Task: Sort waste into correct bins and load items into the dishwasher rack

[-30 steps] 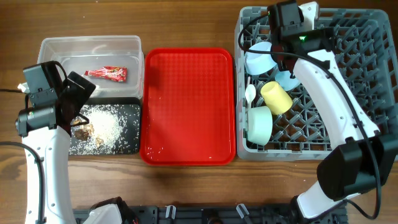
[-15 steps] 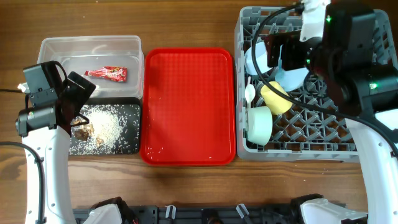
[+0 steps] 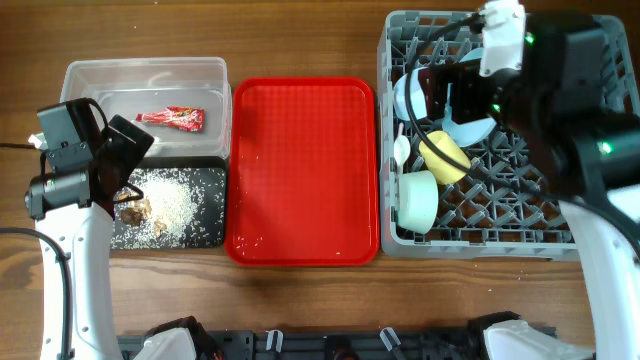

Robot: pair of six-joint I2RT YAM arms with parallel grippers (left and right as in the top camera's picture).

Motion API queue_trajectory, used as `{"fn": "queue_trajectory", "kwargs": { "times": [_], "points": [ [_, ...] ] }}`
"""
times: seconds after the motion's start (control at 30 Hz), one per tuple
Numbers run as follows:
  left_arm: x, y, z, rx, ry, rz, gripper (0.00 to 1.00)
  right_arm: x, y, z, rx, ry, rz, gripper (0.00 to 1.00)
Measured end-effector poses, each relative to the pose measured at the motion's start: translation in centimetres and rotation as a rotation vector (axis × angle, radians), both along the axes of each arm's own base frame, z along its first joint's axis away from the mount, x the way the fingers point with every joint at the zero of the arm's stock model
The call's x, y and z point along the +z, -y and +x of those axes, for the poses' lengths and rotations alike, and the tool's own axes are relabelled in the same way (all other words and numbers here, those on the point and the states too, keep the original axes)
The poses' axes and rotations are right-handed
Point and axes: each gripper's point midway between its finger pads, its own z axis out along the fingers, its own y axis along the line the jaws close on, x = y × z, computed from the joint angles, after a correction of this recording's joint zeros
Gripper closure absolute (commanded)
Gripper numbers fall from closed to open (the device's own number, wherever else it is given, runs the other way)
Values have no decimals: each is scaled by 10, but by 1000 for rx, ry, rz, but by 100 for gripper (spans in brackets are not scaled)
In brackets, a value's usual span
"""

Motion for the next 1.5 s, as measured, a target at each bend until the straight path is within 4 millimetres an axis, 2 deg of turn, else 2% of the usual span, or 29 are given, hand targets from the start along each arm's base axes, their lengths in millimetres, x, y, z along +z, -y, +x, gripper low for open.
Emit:
{"fn": "queue_trajectory", "kwargs": {
  "times": [0.1,0.17,0.2,0.27,0.3,0.33,0.4,0.43,0.47,0.53,0.7,0.73,0.87,0.97,1.03,1.5],
  "points": [
    [0,0,0,0,0,0,0,55,15,-42,-29,172,17,0],
    [0,0,0,0,-1,0,0,103,34,-96,-73,364,37,0],
    [0,0,0,0,0,0,0,114,42,-115,-92,430,45,0],
    [0,0,0,0,-1,-1,0,116,55,-149,-127,567,67,0],
    [0,0,0,0,1,0,0,108,59,-160,-138,605,74,0],
    [0,0,0,0,1,1,0,88,64,-174,-150,643,81,0],
    [0,0,0,0,-1,0,0,67,67,-184,-164,711,110,0],
    [0,0,0,0,-1,-1,0,44,71,-186,-190,723,124,0],
    [0,0,0,0,-1,-1,0,38,73,-183,-208,767,146,0],
    [0,0,0,0,1,0,0,1,80,-166,-268,820,203,0],
    [0,0,0,0,0,0,0,-28,81,-144,-281,1020,288,0],
    [0,0,0,0,0,0,0,-41,80,-139,-279,1030,300,0],
    [0,0,0,0,0,0,0,-104,77,-118,-288,895,298,0],
    [0,0,0,0,0,0,0,-153,76,-109,-300,714,259,0],
    [0,0,0,0,0,0,0,-175,75,-108,-303,627,232,0],
    [0,0,0,0,0,0,0,-177,75,-108,-261,647,108,0]
  ]
}}
